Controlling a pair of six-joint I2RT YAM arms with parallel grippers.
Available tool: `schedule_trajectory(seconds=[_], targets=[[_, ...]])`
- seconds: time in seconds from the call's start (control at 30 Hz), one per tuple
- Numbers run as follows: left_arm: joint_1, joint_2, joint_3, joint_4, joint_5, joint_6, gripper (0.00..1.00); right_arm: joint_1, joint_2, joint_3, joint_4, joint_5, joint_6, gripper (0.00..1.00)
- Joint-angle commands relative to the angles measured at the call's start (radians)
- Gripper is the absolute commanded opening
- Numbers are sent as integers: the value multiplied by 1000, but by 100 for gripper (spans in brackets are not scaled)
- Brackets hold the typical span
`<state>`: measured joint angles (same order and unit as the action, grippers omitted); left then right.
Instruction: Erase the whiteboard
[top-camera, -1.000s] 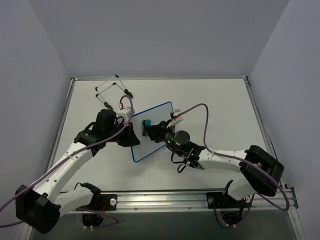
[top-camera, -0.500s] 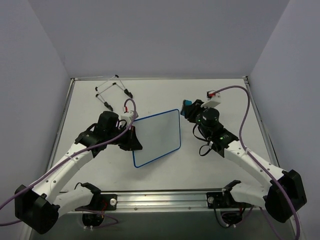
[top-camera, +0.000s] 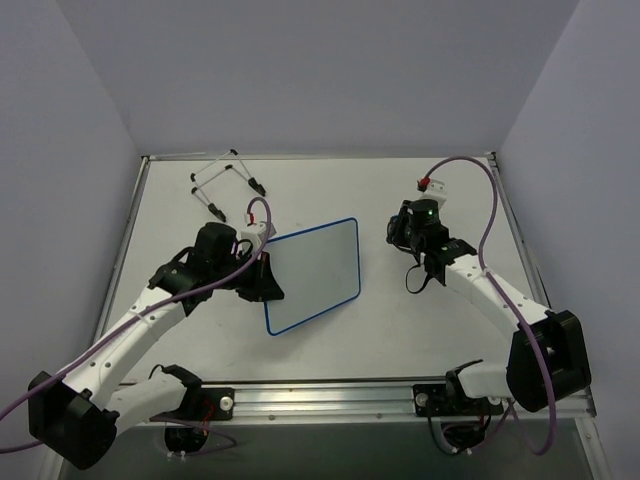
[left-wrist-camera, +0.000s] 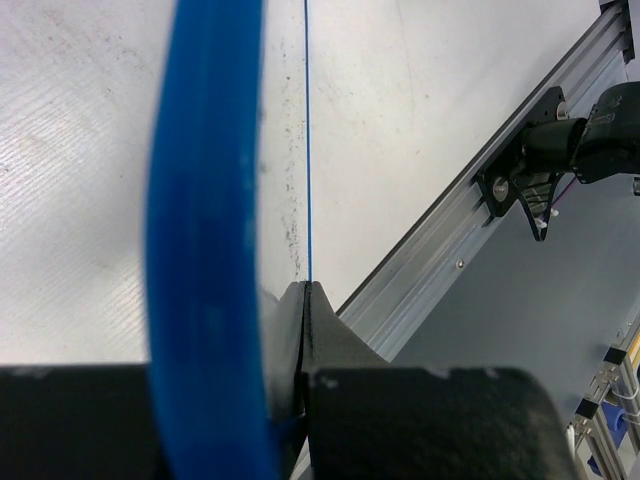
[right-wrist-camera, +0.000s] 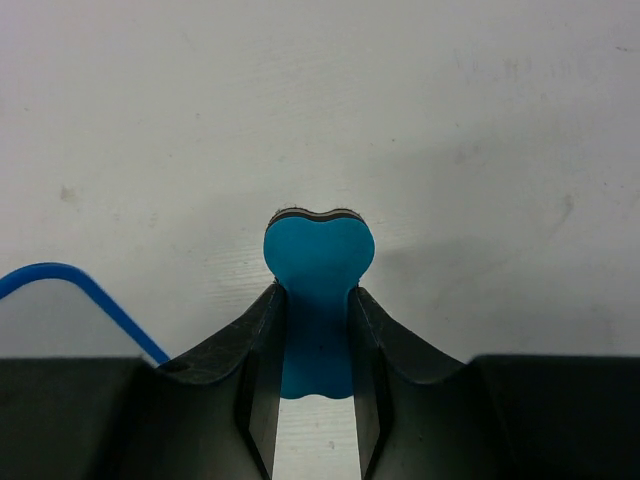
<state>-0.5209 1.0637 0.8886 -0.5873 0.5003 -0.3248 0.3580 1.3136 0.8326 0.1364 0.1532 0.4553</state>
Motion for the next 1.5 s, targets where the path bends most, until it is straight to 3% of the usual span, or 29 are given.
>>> schedule_trajectory(seconds=[0.0,0.23,0.6,0.8,0.9,0.97,1.03,1.47], targets=[[1,-42,23,44,-15,18,2,-25,74,52,-78,-15,-43,1],[1,-64,19,40,-43,20,2,-33,249,105,-132,28,-67,4],[4,-70,26,38,-43,24,2,-39,346,120,-133,20,-76,15],[4,-74,27,37,-36,27,2,-39,355,120,-133,20,-78,43],[5,-73,24,43,-31,27,2,-40,351,117,-133,20,-76,51],[4,-68,26,41,-26,27,2,-39,342,114,-133,20,-73,66],[4,-65,26,41,-23,29,2,-39,319,111,-133,16,-70,70],[9,-131,19,61,-46,24,2,-48,59,68,-251,48,-81,75]])
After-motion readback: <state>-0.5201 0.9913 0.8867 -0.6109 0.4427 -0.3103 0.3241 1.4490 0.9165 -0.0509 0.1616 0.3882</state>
